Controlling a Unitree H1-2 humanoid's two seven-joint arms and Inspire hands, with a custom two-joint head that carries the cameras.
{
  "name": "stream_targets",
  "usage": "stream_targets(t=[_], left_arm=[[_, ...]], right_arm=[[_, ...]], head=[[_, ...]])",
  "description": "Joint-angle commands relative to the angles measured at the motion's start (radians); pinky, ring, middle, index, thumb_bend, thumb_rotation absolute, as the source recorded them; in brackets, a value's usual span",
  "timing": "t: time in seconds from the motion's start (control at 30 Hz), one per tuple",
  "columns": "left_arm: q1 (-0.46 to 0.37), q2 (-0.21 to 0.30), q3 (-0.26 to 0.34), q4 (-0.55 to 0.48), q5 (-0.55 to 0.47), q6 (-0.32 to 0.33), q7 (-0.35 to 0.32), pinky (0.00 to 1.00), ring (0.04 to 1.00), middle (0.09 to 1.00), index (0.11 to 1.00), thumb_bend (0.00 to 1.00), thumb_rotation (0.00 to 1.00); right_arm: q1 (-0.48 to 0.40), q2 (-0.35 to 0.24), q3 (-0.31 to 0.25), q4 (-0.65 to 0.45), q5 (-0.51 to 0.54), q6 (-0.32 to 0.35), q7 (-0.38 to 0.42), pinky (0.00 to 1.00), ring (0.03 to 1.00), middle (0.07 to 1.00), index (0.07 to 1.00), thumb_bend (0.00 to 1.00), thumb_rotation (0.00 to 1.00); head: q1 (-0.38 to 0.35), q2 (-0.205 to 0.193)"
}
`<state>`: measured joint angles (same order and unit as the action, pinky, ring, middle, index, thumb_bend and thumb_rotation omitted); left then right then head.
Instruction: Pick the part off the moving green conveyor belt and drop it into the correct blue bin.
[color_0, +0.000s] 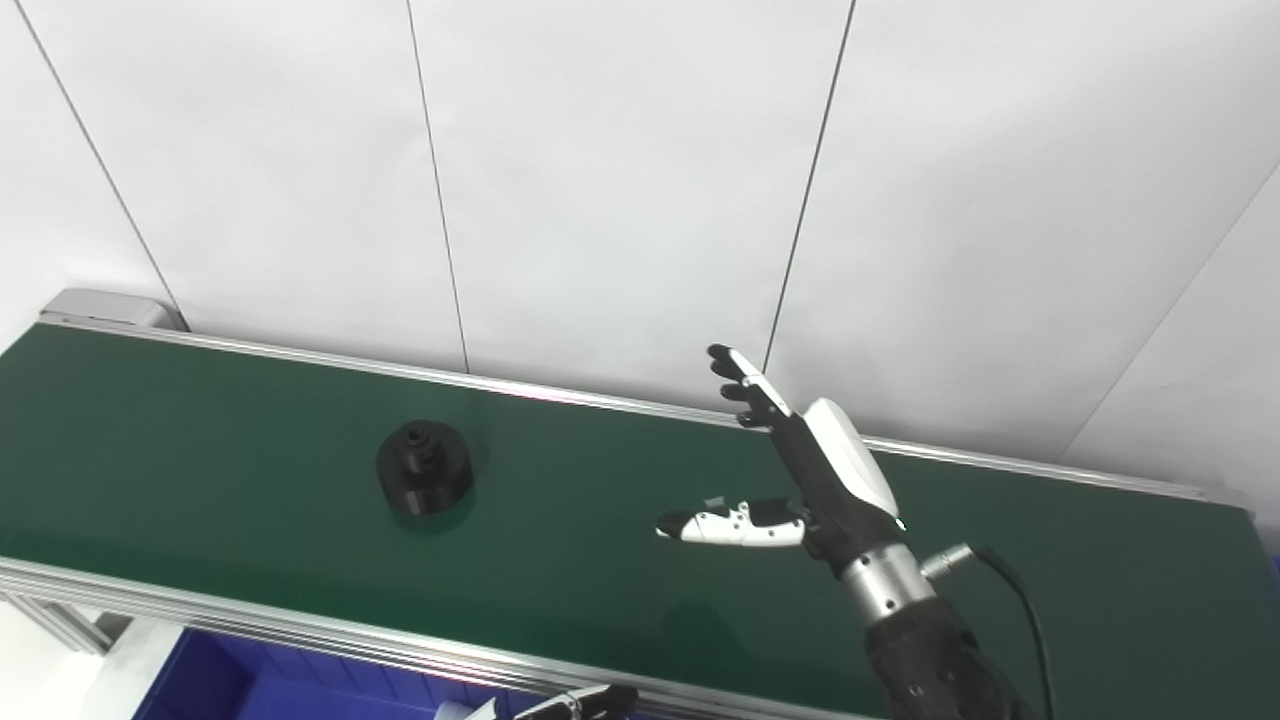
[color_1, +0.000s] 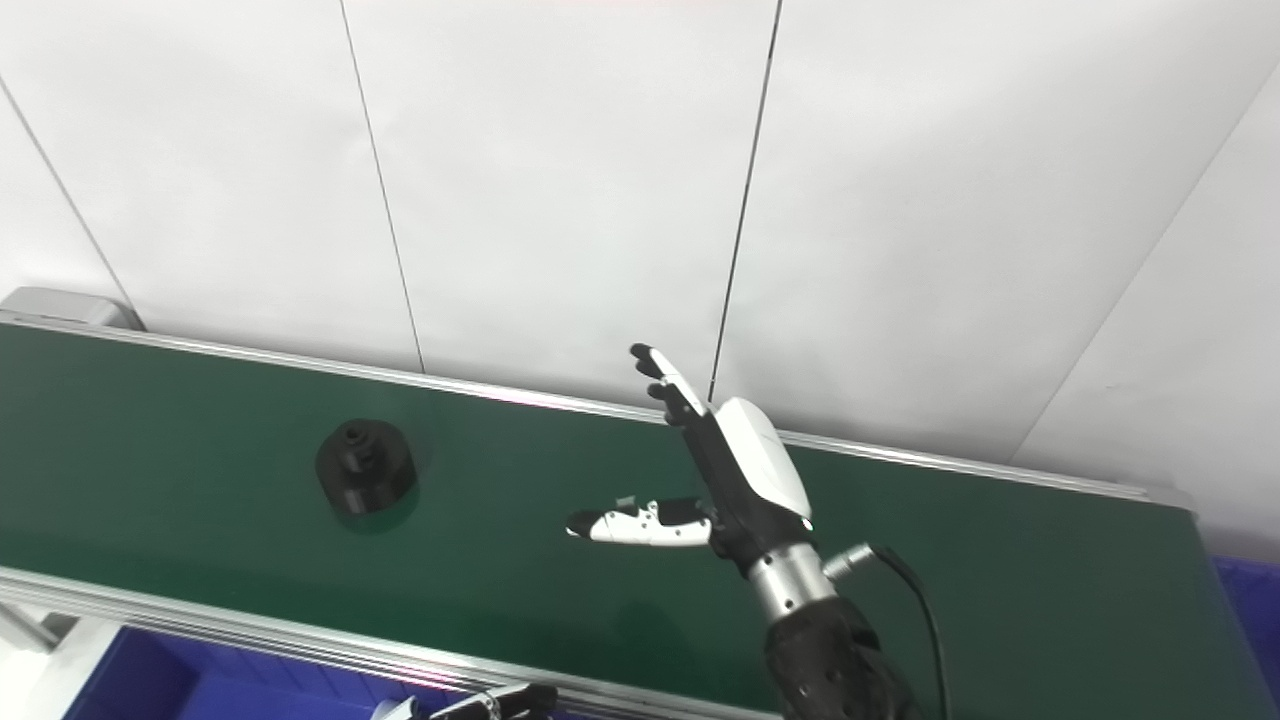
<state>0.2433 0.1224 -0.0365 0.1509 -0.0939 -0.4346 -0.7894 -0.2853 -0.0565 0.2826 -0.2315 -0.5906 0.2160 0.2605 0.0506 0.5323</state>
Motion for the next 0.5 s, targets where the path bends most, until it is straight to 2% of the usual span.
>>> stream_targets(t=[0.0,0.17,0.3,0.47], left_arm=[[0.008,-0.008,0.01,-0.033,-0.032,-0.035,-0.015,0.83,0.889,0.919,0.888,0.81,0.49],[0.026,-0.01,0.021,-0.046,-0.056,-0.035,-0.039,0.83,0.892,0.921,0.89,0.81,0.49],[0.042,-0.007,0.015,-0.057,-0.048,-0.035,-0.036,0.84,0.901,0.928,0.895,0.82,0.51],[0.062,-0.003,0.002,-0.056,-0.051,-0.035,-0.038,0.84,0.915,0.944,0.909,0.81,0.52]], right_arm=[[-0.057,0.018,0.008,0.003,-0.012,0.019,-0.009,0.79,0.88,0.926,0.955,0.92,0.4],[-0.105,0.023,0.025,0.067,-0.018,0.028,-0.011,0.79,0.88,0.927,0.958,0.92,0.43],[-0.148,0.02,0.044,0.147,-0.018,0.008,-0.014,0.78,0.881,0.924,0.964,0.93,0.45],[-0.199,0.024,0.075,0.22,-0.035,0.034,-0.001,0.83,0.901,0.939,0.972,0.92,0.45]], head=[[0.0,0.003],[-0.007,0.006],[-0.014,0.005],[-0.015,0.004]])
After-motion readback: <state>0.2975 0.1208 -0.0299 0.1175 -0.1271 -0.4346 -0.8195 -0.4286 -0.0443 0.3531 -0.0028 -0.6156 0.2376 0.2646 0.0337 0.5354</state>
